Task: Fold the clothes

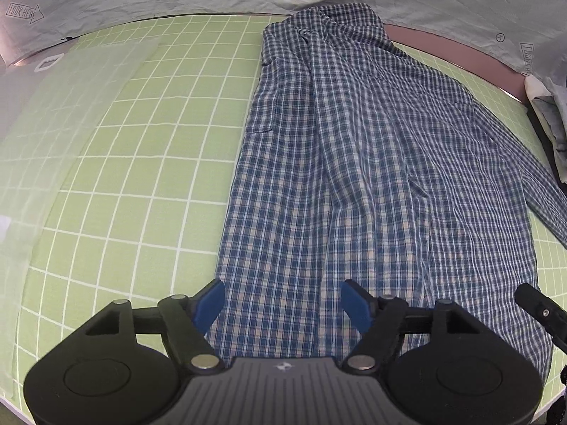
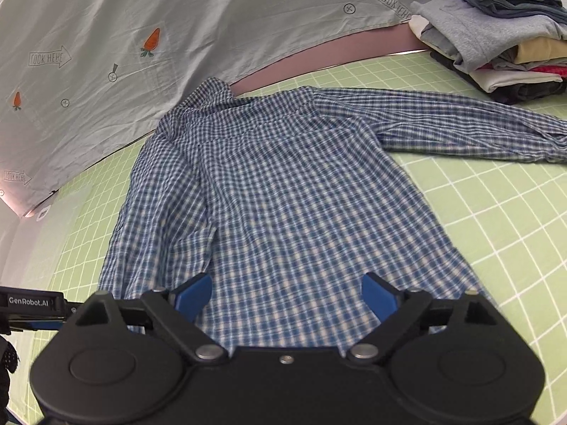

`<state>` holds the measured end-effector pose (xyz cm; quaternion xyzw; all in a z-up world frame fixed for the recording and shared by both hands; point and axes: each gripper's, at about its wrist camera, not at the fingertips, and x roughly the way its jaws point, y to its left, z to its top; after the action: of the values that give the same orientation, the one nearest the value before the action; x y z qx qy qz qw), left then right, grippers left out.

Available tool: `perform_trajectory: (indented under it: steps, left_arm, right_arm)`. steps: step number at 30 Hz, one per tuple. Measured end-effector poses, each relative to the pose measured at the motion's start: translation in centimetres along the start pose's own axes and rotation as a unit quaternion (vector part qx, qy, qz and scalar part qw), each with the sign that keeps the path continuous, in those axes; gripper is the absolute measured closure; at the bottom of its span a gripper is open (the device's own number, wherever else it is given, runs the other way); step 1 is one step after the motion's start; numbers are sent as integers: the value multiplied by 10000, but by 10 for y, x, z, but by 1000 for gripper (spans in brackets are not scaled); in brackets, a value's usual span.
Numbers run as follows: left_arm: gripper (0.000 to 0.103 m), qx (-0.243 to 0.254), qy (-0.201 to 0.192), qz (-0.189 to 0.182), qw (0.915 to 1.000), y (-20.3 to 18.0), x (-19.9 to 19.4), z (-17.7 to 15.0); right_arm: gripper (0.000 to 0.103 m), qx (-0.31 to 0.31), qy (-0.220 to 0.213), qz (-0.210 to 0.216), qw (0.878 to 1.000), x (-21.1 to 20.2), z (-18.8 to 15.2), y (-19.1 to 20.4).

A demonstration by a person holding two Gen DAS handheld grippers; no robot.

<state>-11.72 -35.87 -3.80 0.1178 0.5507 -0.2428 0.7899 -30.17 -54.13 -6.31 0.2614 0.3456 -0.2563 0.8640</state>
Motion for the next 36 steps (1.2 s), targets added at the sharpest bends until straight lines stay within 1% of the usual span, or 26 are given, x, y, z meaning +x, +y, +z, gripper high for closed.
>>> perform_trajectory:
  steps: [5, 8, 11, 17, 20, 22, 23, 24, 25, 26, 27, 30, 33, 36]
  left_arm:
    - [26, 92, -26, 254, 9996, -18, 22, 27]
    - [25, 253, -22, 495, 9984, -26, 39, 44]
    - [25, 314, 51, 734, 9968, -30, 57, 58]
    - [24, 97, 203, 855, 9961, -23, 82, 82]
    - [24, -92, 43, 956, 9954, -20, 79, 93]
    - [24, -298, -118, 952, 9949, -18, 73, 99]
    - [23, -394, -202, 891, 9950, -17, 70, 101]
    - [19, -487, -286, 825, 9950, -17, 67, 103]
    - [17, -547, -365, 714, 9953, -18, 66, 104]
    - [15, -513, -363, 659, 9958, -21, 69, 105]
    - [15, -474, -354, 614, 9964, -24, 71, 106]
    - [15, -265, -126, 810, 9963, -36, 88, 105]
    - [15, -179, 10, 886, 9959, -40, 98, 101]
    - [10, -58, 174, 1020, 9946, -41, 105, 99]
  right_arm:
    - [10, 224, -67, -186, 9996, 17, 23, -30]
    - [10, 436, -87, -300, 9986, 30, 36, -50]
    - [10, 686, -72, -406, 9968, 46, 48, -70]
    - [9, 961, 26, -619, 9934, 75, 65, -98]
    - [9, 931, 76, -692, 9932, 84, 72, -105]
    - [9, 908, 57, -724, 9932, 86, 75, -108]
    - [9, 912, 30, -732, 9931, 87, 77, -109]
    - [9, 918, 4, -737, 9930, 88, 78, -111]
    - [9, 923, -14, -748, 9929, 88, 80, -112]
    - [9, 927, -27, -764, 9928, 90, 81, -114]
    - [9, 929, -33, -787, 9926, 91, 82, -116]
    - [9, 956, -52, -872, 9916, 92, 82, -122]
    - [9, 1008, -102, -971, 9901, 90, 83, -130]
    - [8, 1115, -247, -1165, 9866, 86, 86, -144]
